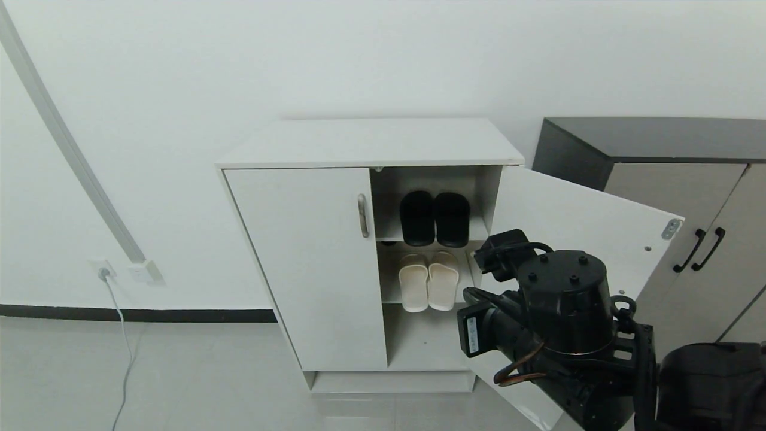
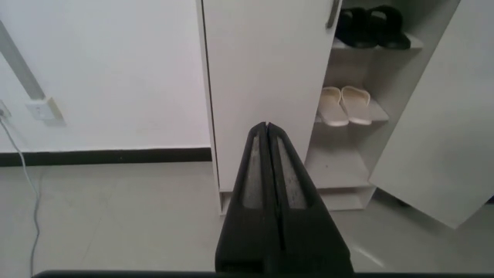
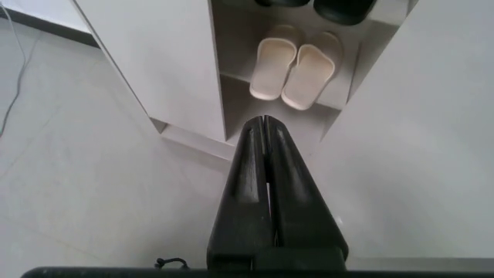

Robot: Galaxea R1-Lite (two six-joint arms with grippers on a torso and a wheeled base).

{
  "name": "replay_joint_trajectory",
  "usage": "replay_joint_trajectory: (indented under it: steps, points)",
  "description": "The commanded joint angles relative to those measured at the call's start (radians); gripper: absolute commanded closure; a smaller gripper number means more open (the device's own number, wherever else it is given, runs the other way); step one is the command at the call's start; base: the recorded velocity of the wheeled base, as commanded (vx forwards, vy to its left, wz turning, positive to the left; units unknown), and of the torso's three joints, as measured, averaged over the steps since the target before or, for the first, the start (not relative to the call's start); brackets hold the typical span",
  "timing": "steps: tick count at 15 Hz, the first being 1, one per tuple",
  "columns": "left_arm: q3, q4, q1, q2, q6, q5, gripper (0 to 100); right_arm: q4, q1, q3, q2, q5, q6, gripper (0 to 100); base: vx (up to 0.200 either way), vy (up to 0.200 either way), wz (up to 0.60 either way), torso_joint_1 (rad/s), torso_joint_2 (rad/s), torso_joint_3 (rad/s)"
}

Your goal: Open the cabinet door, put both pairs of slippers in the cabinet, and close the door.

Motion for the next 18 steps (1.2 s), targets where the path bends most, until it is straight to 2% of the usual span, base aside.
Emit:
replay_joint_trajectory:
  steps: [1, 8, 18]
  points:
    - [0.0, 0.0, 0.0, 0.0, -0.001, 0.0, 100, 0.001, 0.0, 0.001, 0.003, 0.0, 0.0, 100, 0.0, 0.0, 0.0, 0.154, -0.48, -0.31]
    - [0.0, 0.0, 0.0, 0.0, -0.001, 0.0, 100, -0.001, 0.0, 0.007, 0.003, 0.0, 0.0, 100, 0.0, 0.0, 0.0, 0.192, -0.51, -0.314]
    - [0.0, 0.0, 0.0, 0.0, -0.001, 0.002, 100, -0.001, 0.0, 0.012, 0.003, 0.004, 0.005, 100, 0.0, 0.0, 0.0, 0.247, -0.56, -0.325]
